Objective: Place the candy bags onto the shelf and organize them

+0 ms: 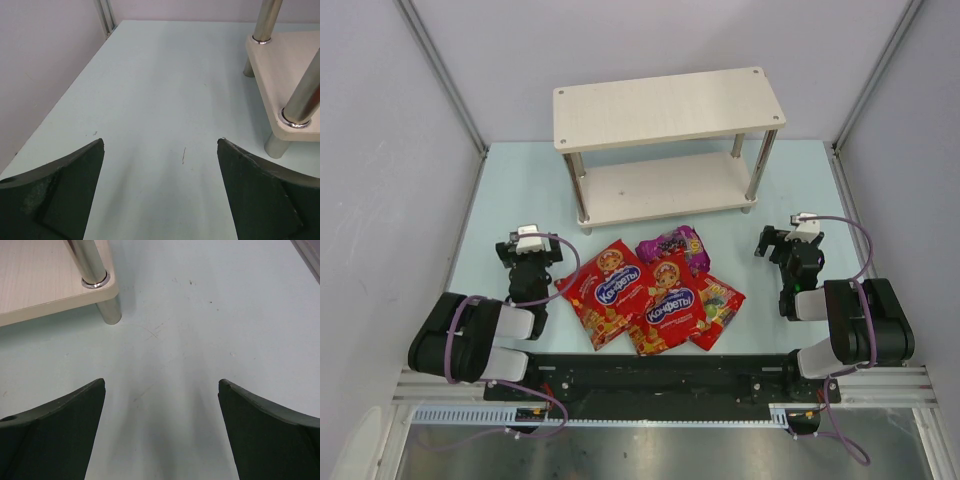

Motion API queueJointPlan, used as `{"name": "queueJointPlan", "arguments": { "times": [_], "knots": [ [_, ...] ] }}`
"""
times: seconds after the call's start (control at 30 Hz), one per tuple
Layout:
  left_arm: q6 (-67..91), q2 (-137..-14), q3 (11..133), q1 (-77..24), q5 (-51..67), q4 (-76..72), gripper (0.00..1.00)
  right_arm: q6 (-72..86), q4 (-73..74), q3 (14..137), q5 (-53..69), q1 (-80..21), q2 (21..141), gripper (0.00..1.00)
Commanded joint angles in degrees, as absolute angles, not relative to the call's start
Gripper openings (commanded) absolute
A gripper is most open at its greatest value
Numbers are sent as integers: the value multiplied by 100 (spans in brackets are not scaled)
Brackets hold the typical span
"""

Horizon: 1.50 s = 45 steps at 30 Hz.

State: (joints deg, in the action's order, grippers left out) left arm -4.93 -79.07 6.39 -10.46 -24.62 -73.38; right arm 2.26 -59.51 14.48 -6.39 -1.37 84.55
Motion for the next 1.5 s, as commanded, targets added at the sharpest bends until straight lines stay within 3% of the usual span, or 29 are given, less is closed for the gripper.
{"name": "queueJointPlan", "arguments": {
  "times": [0.0, 0.4, 0.47, 0.53, 0.67, 0.8, 0.97, 1.17, 1.33, 1.47],
  "knots": [
    [-334, -7805, 721, -1002, -2312, -7532, 100, 158, -6073, 1591, -615, -114, 8481, 100],
    [-333, -7708, 712, -914, -2258, -7496, 100, 184, -6064, 1635, -527, -88, 8455, 100],
    [-429, -7131, 650, -984, -2267, -7331, 100, 255, -4827, 2254, -1026, -166, 8037, 100],
    [-614, -6080, 851, -1246, -2469, -6200, 100, 404, -3749, 2818, -1483, -158, 7814, 100],
    [-36, -5039, 1300, -1388, -2435, -4933, 100, 887, -2823, 3409, -1478, -298, 7235, 100],
    [631, -4588, 2125, -1511, -2241, -2749, 100, 712, -2347, 3735, -1458, -1034, 6866, 100],
    [1976, -4114, 2794, -1573, -1629, -1119, 100, 1325, -1847, 3989, -1696, -2020, 6495, 99],
    [3023, -3358, 2865, -1573, -906, 154, 100, 1398, 209, 5043, -1907, -3040, 6505, 99],
    [3752, -2691, 2427, -1582, -739, 790, 100, 1415, 510, 5106, -1354, -3865, 6152, 100],
    [4130, -2768, 2127, -1678, -589, 1202, 100, 1327, 685, 5413, -1310, -4831, 6633, 100]
  ]
}}
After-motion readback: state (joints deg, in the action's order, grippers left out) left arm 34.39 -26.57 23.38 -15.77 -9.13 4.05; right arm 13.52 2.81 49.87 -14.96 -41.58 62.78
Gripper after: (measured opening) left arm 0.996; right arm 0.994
